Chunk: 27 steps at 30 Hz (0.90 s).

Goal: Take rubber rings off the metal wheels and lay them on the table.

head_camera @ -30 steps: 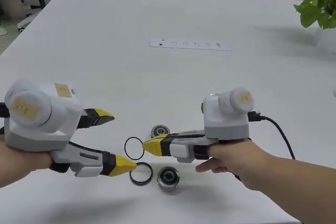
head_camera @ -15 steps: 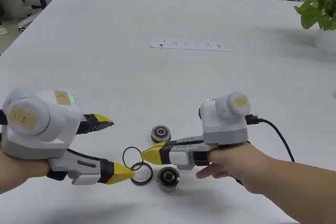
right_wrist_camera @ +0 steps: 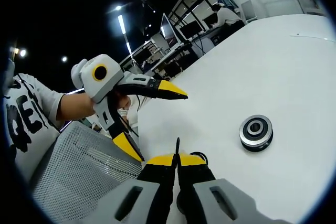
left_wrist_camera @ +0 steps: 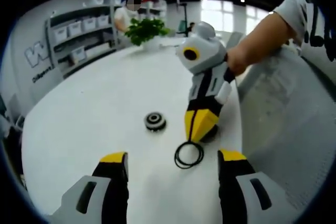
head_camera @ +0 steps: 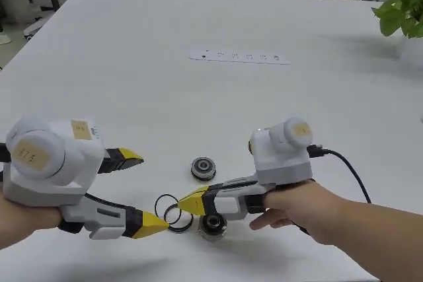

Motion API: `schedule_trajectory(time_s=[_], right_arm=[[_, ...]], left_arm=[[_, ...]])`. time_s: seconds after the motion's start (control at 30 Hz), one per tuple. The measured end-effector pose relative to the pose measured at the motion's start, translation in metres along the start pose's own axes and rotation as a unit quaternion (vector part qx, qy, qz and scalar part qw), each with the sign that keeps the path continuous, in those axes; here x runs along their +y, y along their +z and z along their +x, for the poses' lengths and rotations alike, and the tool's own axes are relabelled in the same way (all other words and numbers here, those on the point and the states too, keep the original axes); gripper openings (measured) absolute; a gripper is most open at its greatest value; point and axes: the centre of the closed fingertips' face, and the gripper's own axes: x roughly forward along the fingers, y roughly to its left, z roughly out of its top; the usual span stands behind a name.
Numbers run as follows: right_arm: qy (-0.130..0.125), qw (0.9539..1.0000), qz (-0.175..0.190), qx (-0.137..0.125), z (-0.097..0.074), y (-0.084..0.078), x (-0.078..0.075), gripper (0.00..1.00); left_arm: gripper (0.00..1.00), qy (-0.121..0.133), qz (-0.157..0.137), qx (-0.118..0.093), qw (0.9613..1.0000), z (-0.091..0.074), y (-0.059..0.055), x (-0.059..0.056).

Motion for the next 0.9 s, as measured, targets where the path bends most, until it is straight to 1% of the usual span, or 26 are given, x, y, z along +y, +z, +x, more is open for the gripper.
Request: schedule_trajectory(time_s=[0.1,0.37,0.53,0.73,0.9], right_arm=[[0.001,1.0,0.001,0.002,0.0,-0.001,0.0,0.0],[0.004,0.9999,0.009,0.01,-0.001,-0.005,0.0,0.0],[0.005,0.9998,0.012,0.012,-0.001,-0.006,0.0,0.0],[0.001,0.9998,0.009,0.017,-0.002,-0.008,-0.002,0.0],[-0.003,0.9998,0.009,0.016,-0.003,-0.008,-0.004,0.0]], left_arm=[[0.7,0.0,-0.001,0.0,1.0,0.0,-0.001,0.0],[0.7,-0.006,-0.002,0.003,1.0,0.001,-0.003,-0.004],[0.7,-0.008,0.002,0.007,0.9999,0.001,-0.005,-0.006],[0.7,-0.011,0.006,0.013,0.9998,0.0,-0.009,-0.01],[0.7,-0.01,0.005,0.015,0.9998,-0.002,-0.01,-0.01]])
